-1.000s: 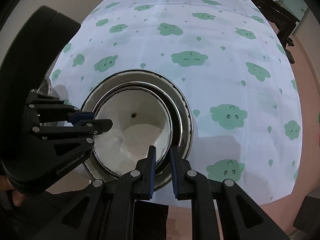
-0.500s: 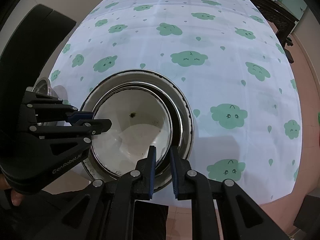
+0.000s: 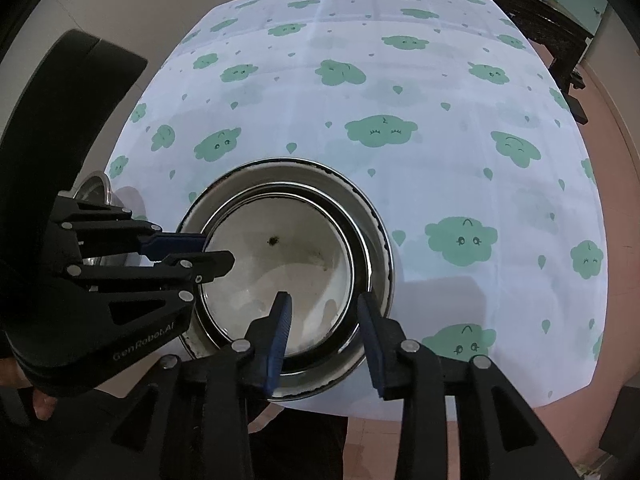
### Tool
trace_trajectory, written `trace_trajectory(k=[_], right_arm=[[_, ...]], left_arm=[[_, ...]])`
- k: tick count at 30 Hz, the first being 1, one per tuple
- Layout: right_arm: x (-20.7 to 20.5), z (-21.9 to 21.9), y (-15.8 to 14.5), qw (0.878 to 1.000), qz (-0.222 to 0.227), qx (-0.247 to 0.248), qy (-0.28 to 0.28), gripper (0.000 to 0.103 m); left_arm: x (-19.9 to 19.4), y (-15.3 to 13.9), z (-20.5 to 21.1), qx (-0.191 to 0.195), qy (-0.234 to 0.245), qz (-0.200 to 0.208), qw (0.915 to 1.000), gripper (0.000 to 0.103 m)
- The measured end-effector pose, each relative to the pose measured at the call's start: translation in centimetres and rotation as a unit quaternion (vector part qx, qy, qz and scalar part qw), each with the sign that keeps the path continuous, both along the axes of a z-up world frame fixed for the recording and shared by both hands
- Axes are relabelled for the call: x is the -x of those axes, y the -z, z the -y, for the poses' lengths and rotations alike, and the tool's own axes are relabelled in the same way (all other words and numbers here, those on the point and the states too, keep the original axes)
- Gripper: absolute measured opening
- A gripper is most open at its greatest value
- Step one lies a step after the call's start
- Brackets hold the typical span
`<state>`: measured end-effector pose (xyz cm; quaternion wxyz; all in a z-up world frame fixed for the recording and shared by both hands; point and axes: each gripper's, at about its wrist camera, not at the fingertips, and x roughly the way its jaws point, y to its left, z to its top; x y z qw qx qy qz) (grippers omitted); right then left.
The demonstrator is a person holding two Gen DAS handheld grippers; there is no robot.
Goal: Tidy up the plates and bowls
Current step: 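Open both grippers and regrasp the rim of the whole nested stack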
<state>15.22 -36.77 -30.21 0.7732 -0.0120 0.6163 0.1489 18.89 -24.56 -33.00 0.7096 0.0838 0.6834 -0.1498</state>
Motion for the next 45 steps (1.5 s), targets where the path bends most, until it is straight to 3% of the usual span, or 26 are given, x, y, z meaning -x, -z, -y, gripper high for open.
trace_trajectory(k=[5,7,9,12,34,45], right_arm=[[0.1,-0.2,-0.2,1.0,0.004,0.003,0.0,0.038],[0.2,-0.2,-0.3,1.0,0.005,0.004,0.001,0.038],[0.2,-0.2,-0.3,1.0,0.007,0.005,0.002,0.038],[0.3,-0.2,-0.4,1.0,0.009,0.009,0.006,0.044],[0.4,0.4,-1.6,1.0,0.025,0.003,0.018,0.046],[0.3,2.3,-0.8,0.999,0.017,0.01,0.049,0.046]], left_arm=[[0.4,-0.5,0.0,0.004,0.001,0.007,1.0,0.019],[0.5,-0.7,0.2,0.005,0.004,0.011,0.9999,0.025],[0.7,-1.1,0.4,0.002,0.008,0.02,0.9998,0.037],[0.6,-1.6,0.4,-0.01,0.005,0.036,0.9993,0.044],[0.2,-2.7,-2.6,0.0,-0.029,0.045,0.9986,0.044],[0.5,-1.6,-3.9,0.003,-0.044,0.023,0.9987,0.044]])
